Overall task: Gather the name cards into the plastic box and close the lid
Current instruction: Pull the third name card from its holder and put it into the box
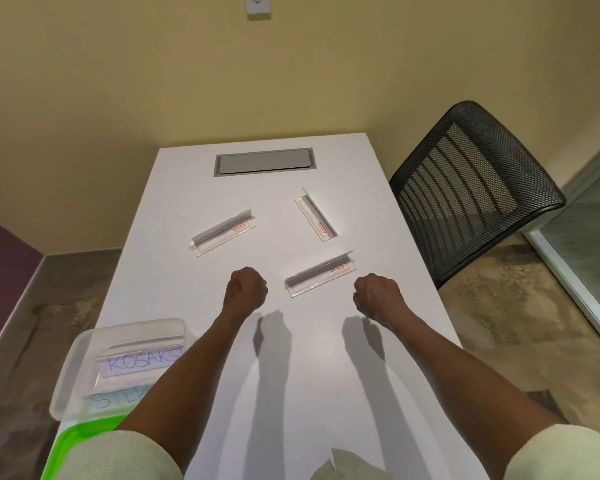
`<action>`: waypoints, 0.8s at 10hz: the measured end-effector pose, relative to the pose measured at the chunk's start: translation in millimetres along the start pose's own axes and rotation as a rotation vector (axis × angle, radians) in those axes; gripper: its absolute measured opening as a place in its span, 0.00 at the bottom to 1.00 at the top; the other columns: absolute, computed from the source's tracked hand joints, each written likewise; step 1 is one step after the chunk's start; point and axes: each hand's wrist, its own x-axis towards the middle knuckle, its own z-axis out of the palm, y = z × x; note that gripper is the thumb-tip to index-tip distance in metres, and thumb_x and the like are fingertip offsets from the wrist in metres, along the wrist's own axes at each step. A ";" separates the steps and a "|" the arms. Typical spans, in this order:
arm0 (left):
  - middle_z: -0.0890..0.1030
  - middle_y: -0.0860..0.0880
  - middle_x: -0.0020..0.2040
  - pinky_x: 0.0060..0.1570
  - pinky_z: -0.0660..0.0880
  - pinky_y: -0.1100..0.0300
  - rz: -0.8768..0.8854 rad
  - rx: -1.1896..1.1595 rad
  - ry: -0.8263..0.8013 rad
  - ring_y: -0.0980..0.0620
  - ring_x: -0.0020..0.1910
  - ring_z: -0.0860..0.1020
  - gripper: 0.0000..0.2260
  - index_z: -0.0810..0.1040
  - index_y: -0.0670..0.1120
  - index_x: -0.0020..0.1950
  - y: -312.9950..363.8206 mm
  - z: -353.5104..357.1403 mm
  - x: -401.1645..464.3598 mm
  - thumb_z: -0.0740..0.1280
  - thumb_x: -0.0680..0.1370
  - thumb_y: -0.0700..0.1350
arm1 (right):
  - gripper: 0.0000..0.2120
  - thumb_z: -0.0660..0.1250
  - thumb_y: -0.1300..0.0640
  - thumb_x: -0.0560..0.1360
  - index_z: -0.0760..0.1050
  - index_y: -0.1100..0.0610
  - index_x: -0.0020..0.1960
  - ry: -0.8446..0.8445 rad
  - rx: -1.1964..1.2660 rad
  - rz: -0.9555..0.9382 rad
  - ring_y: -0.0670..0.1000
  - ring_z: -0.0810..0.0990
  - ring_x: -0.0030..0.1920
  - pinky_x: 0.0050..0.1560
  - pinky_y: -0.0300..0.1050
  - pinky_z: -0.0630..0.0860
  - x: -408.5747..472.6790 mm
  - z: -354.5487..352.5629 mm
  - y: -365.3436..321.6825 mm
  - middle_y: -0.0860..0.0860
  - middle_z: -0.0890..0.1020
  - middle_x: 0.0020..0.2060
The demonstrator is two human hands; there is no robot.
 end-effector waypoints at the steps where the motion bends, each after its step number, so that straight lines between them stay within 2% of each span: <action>1: 0.73 0.52 0.32 0.38 0.73 0.60 -0.073 -0.084 -0.014 0.40 0.48 0.82 0.09 0.77 0.46 0.37 4.3 9.6 17.6 0.62 0.77 0.42 | 0.07 0.65 0.66 0.70 0.71 0.59 0.35 0.049 0.011 0.040 0.61 0.79 0.36 0.36 0.46 0.70 12.6 -0.6 12.7 0.58 0.76 0.33; 2: 0.73 0.51 0.32 0.31 0.70 0.65 -0.166 -0.186 -0.016 0.39 0.49 0.82 0.11 0.82 0.38 0.49 8.2 23.5 37.8 0.62 0.77 0.42 | 0.15 0.61 0.65 0.71 0.61 0.55 0.29 -0.054 -0.048 0.104 0.59 0.75 0.33 0.35 0.44 0.66 41.0 8.7 29.8 0.54 0.74 0.33; 3: 0.79 0.46 0.37 0.35 0.74 0.62 -0.234 -0.284 -0.027 0.40 0.47 0.81 0.13 0.82 0.36 0.52 10.8 35.2 50.7 0.63 0.77 0.42 | 0.12 0.59 0.64 0.73 0.62 0.56 0.32 -0.058 0.019 0.174 0.60 0.77 0.38 0.37 0.43 0.66 62.4 9.1 43.5 0.55 0.77 0.36; 4: 0.82 0.40 0.43 0.38 0.75 0.59 -0.317 -0.390 -0.034 0.40 0.48 0.82 0.11 0.82 0.36 0.48 15.2 44.0 66.4 0.62 0.77 0.41 | 0.10 0.59 0.61 0.76 0.67 0.56 0.36 -0.024 0.117 0.216 0.60 0.79 0.42 0.38 0.44 0.67 90.5 18.6 58.4 0.56 0.80 0.40; 5: 0.77 0.43 0.37 0.38 0.74 0.60 -0.438 -0.577 -0.022 0.43 0.43 0.78 0.13 0.72 0.41 0.31 17.1 53.5 83.7 0.63 0.76 0.39 | 0.12 0.58 0.60 0.76 0.69 0.57 0.34 -0.032 0.222 0.299 0.59 0.76 0.40 0.38 0.44 0.68 118.5 19.2 64.1 0.54 0.76 0.37; 6: 0.80 0.42 0.42 0.54 0.81 0.47 -0.463 -0.533 -0.042 0.41 0.47 0.81 0.10 0.71 0.46 0.33 17.3 62.7 95.8 0.66 0.73 0.40 | 0.16 0.58 0.59 0.76 0.63 0.55 0.30 -0.052 0.301 0.343 0.58 0.72 0.38 0.38 0.45 0.68 144.2 25.7 65.6 0.54 0.74 0.35; 7: 0.79 0.48 0.25 0.47 0.80 0.54 -0.553 -0.609 -0.103 0.43 0.39 0.80 0.09 0.71 0.45 0.32 17.6 69.1 103.4 0.66 0.71 0.38 | 0.12 0.58 0.57 0.77 0.68 0.59 0.35 -0.117 0.350 0.363 0.59 0.76 0.41 0.40 0.45 0.69 163.1 30.7 63.4 0.56 0.76 0.38; 8: 0.76 0.48 0.20 0.39 0.74 0.60 -0.599 -0.637 -0.159 0.46 0.30 0.77 0.09 0.72 0.43 0.31 20.3 74.1 111.5 0.67 0.71 0.37 | 0.10 0.60 0.55 0.76 0.73 0.61 0.41 -0.175 0.376 0.366 0.60 0.78 0.45 0.42 0.46 0.70 178.8 37.7 61.1 0.60 0.80 0.44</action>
